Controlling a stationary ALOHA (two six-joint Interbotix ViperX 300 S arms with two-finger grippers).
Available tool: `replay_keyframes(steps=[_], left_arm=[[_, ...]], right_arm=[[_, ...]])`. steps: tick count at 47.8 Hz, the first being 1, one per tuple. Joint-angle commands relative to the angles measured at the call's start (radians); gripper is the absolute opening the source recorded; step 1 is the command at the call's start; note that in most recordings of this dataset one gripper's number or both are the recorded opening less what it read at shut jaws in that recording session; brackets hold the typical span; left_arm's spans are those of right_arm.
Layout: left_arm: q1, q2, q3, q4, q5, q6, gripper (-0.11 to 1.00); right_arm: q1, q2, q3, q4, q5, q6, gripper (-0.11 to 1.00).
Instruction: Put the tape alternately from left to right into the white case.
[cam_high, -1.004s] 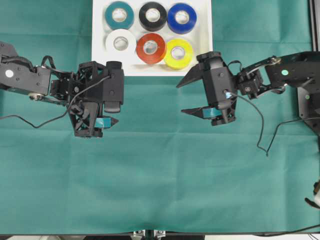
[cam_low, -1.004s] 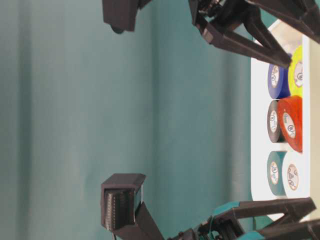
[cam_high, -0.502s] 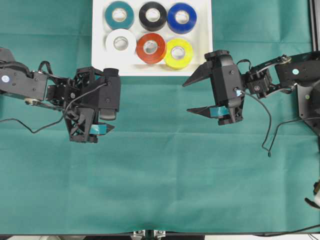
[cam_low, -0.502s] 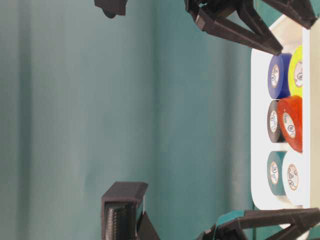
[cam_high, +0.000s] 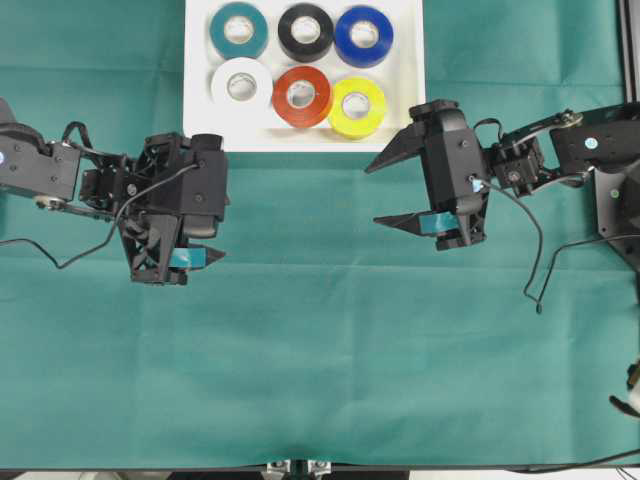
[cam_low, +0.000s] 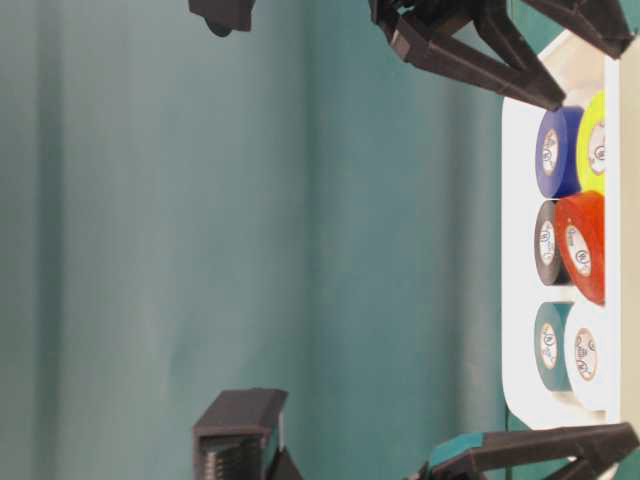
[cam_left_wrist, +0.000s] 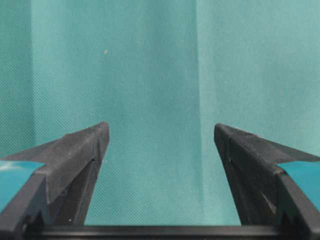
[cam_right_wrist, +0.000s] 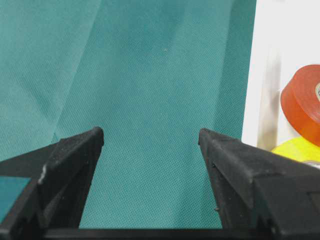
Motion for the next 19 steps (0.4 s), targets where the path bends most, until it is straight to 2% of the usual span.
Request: replay_keyframes(steps=[1, 19], left_arm=[[-0.003, -0.043, -0.005, -0.003, -0.008, 0.002, 0.85], [-0.003, -0.164, 0.094, -0.003, -0.032, 0.002, 0.85]], right_arm=[[0.002, -0.035, -0.014, 0.003, -0.003, 0.002, 0.84], [0.002, -0.138, 0.006, 0.003, 0.038, 0.002, 0.84]])
